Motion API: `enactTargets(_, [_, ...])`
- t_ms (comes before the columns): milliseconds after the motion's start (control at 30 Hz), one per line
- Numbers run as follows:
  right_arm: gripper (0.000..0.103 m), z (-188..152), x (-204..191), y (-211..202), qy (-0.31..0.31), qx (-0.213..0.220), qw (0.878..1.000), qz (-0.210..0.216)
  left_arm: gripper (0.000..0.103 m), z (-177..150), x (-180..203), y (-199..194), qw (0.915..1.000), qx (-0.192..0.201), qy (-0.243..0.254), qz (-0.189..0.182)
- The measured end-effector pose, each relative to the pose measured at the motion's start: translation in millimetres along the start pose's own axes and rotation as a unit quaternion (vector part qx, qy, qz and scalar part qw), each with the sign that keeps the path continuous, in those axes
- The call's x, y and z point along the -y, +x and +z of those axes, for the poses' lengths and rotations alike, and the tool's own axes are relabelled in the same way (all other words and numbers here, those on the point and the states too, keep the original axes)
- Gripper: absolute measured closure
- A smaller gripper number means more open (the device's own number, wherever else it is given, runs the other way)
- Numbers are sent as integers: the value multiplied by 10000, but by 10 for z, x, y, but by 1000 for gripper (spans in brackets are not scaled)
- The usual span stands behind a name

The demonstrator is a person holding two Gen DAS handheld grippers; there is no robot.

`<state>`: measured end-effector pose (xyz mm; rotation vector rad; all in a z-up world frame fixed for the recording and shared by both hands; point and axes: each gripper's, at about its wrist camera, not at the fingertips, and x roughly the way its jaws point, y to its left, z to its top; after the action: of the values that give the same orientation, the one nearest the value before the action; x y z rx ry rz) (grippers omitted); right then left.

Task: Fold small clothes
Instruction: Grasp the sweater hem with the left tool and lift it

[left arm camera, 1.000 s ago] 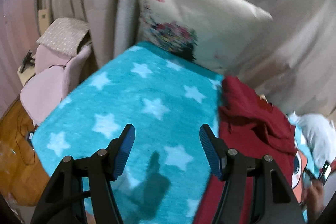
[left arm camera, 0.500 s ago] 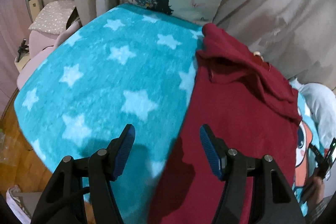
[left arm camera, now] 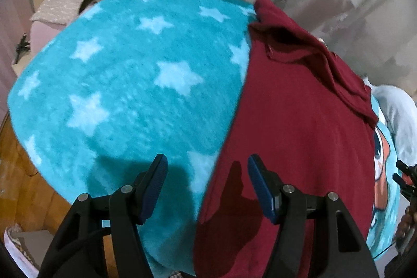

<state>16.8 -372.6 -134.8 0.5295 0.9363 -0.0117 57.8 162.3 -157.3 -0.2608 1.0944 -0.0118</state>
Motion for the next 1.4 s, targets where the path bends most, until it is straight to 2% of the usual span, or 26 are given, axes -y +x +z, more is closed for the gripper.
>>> enactTargets(67, [34, -296, -308, 8, -469, -356, 9971, 489, 40, -45, 18, 64, 9998, -118, 72, -133])
enactTargets(200, [36, -846, -760, 207, -1347, -1096, 9825, 678, 26, -125, 97, 100, 9987, -151, 337, -354])
enactTargets(267, [36, -997, -820, 262, -1448, -1224, 9806, 498, 23, -154, 117, 98, 9981, -151, 424, -422])
enactTargets(300, [36, -1053, -828, 240, -1490, -1101, 9818, 421, 23, -171, 129, 94, 9978, -148, 479, -432])
enactTargets(400, [36, -1167, -823, 193, -1460, -1193, 9809, 488, 25, -213, 198, 103, 9969, -226, 681, -313])
enactTargets(467, [35, -1211, -837, 175, -1424, -1265, 9801, 562, 49, -225, 249, 96, 9967, -260, 734, -215])
enactTargets(500, [35, -1259, -839, 160, -1406, -1300, 9792, 674, 72, -232, 287, 91, 9963, -279, 804, -121])
enactTargets(533, [35, -1285, -876, 155, -1409, -1320, 9784, 732, 85, -228, 309, 105, 9960, -305, 838, -37])
enactTargets(567, [37, -1316, -906, 164, -1442, -1314, 9779, 754, 91, -218, 308, 104, 9961, -350, 802, -73])
enactTargets(600, [40, -1344, -938, 163, -1503, -1325, 9767, 769, 92, -210, 295, 97, 9964, -380, 752, -119])
enactTargets(633, [55, -1372, -993, 157, -1626, -1321, 9752, 716, 93, -198, 280, 82, 9968, -395, 686, -138])
enactTargets(667, [74, -1393, -1056, 168, -1779, -1365, 9724, 644, 93, -191, 269, 59, 9970, -398, 643, -143])
enactTargets(733, [91, -1379, -1079, 189, -1915, -1487, 9681, 631, 94, -206, 254, -17, 9975, -365, 596, -104])
enactTargets(900, [94, -1281, -828, 38, -1668, -1705, 9656, 1039, 97, -275, 235, -341, 9991, -205, 382, -36])
enactTargets(1033, [95, -1347, -676, -165, -1528, -1815, 9631, 1274, 97, -372, 301, -586, 9995, -88, 315, -42])
enactTargets(1133, [97, -1402, -575, -252, -1621, -1869, 9606, 1267, 97, -450, 340, -656, 9992, -31, 337, 231])
enactTargets(1200, [97, -1437, -499, -251, -1757, -1905, 9594, 1114, 97, -499, 302, -643, 9984, -77, 309, 462])
enactTargets(1267, [96, -1392, -414, -308, -1787, -1743, 9631, 1008, 97, -548, 215, -664, 9984, -105, 173, 532])
enactTargets(1333, [95, -1231, -366, -410, -1806, -1363, 9699, 900, 97, -562, 114, -755, 9988, -43, -9, 494])
enactTargets(1400, [83, -1026, -374, -488, -1856, -1019, 9733, 890, 97, -541, 69, -873, 9986, 120, -110, 494])
